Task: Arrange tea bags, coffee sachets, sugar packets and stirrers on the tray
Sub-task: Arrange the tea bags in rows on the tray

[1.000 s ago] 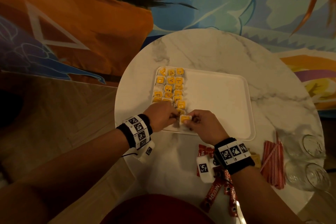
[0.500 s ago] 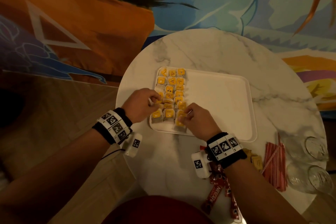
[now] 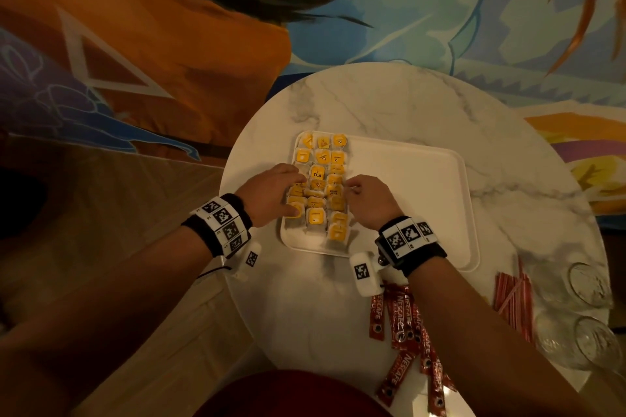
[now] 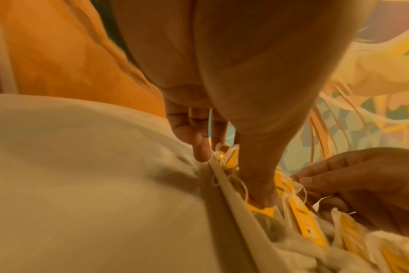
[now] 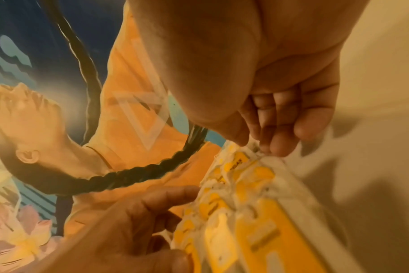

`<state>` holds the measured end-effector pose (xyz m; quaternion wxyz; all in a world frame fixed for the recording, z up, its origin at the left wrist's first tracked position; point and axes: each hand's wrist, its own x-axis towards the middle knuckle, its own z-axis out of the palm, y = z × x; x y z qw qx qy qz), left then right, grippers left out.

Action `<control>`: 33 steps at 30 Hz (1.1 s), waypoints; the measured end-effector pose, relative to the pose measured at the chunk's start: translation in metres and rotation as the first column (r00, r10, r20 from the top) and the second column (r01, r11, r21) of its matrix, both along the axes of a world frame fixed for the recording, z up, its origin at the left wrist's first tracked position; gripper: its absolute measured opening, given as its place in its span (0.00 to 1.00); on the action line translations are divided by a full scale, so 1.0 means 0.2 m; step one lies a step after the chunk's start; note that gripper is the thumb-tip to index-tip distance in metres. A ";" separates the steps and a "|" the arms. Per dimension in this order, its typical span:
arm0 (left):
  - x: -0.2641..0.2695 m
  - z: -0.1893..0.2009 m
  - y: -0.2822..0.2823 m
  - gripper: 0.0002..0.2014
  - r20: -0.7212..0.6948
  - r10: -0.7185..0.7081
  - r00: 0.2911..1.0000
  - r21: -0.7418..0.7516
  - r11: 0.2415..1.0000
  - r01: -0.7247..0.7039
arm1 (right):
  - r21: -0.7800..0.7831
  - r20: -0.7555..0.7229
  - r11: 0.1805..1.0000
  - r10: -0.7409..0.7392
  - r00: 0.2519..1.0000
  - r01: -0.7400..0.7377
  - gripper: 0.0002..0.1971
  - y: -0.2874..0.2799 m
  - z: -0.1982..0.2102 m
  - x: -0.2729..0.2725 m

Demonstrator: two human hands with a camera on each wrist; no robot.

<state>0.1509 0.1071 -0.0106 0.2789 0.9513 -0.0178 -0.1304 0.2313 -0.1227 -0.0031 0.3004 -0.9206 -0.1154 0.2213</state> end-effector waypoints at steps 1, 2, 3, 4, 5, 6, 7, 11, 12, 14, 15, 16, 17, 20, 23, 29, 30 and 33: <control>0.00 0.00 0.00 0.37 -0.007 -0.005 1.000 -0.002 1.000 0.005 | -0.007 0.011 1.000 -0.017 1.000 0.017 0.17 0.00 0.01 0.01; 0.00 0.00 0.01 0.37 -0.012 -0.011 1.000 -0.005 1.000 0.011 | -0.013 0.008 1.000 -0.028 1.000 0.028 0.17 0.00 0.01 0.02; 0.01 -0.01 0.01 0.37 -0.014 -0.019 1.000 -0.005 1.000 0.019 | -0.020 -0.001 1.000 -0.023 1.000 0.023 0.16 0.00 0.01 0.03; 0.01 -0.01 0.01 0.36 -0.011 -0.028 1.000 -0.003 1.000 0.028 | -0.023 -0.009 1.000 -0.003 1.000 0.003 0.15 0.01 -0.01 0.04; 0.01 -0.01 0.00 0.36 -0.007 -0.034 0.999 -0.003 0.999 0.034 | -0.025 -0.017 0.999 0.027 0.999 -0.027 0.14 0.02 0.00 0.04; 0.01 -0.01 0.00 0.35 -0.001 -0.034 0.999 -0.008 0.999 0.034 | -0.023 -0.023 0.999 0.049 0.999 -0.050 0.13 0.03 0.00 0.05; 0.01 0.00 0.00 0.35 0.008 -0.025 1.000 -0.022 0.999 0.025 | -0.018 -0.023 0.998 0.061 0.998 -0.061 0.13 0.03 0.02 0.05; 0.03 0.01 0.01 0.33 0.027 0.021 0.999 -0.090 0.996 -0.019 | 0.022 0.012 1.000 -0.012 1.000 0.012 0.17 0.04 0.09 0.11; 0.03 0.02 0.01 0.32 0.024 0.023 0.999 -0.096 0.995 -0.020 | 0.025 0.006 1.000 -0.009 1.000 0.009 0.17 0.05 0.09 0.13; 0.04 0.03 0.01 0.32 0.020 0.023 1.000 -0.106 0.994 -0.021 | 0.014 -0.028 0.999 0.048 0.998 -0.047 0.15 0.07 0.09 0.14; 0.05 0.03 0.01 0.31 0.019 0.022 1.000 -0.112 0.994 -0.020 | 0.004 -0.044 0.998 0.070 0.997 -0.070 0.14 0.08 0.08 0.15; 0.05 0.03 0.01 0.31 0.016 0.023 1.000 -0.118 0.993 -0.021 | 0.002 -0.063 0.997 0.075 0.995 -0.075 0.14 0.08 0.08 0.16; 0.05 0.03 0.02 0.30 0.016 0.026 1.000 -0.121 0.992 -0.024 | 0.001 -0.073 0.998 0.060 0.996 -0.060 0.15 0.08 0.09 0.17; 0.06 0.03 0.02 0.29 0.023 0.036 0.999 -0.110 0.993 -0.033 | -0.021 -0.023 1.000 -0.017 1.000 0.017 0.19 0.09 0.10 0.24; 0.05 0.02 0.02 0.28 0.019 0.034 0.999 -0.106 0.994 -0.031 | -0.058 -0.003 0.998 -0.008 1.000 0.008 0.19 0.10 0.09 0.27; 0.04 0.03 0.02 0.27 0.006 0.044 0.999 -0.118 0.992 -0.043 | -0.066 -0.019 0.998 0.024 1.000 -0.025 0.18 0.17 0.06 0.26; 0.04 0.03 0.02 0.27 0.008 0.045 0.999 -0.121 0.992 -0.044 | -0.072 -0.021 0.997 0.018 1.000 -0.020 0.19 0.17 0.06 0.26; 0.03 0.05 0.01 0.26 0.015 0.040 0.999 -0.133 0.990 -0.038 | -0.092 -0.028 0.996 0.014 0.999 -0.017 0.16 0.16 0.07 0.25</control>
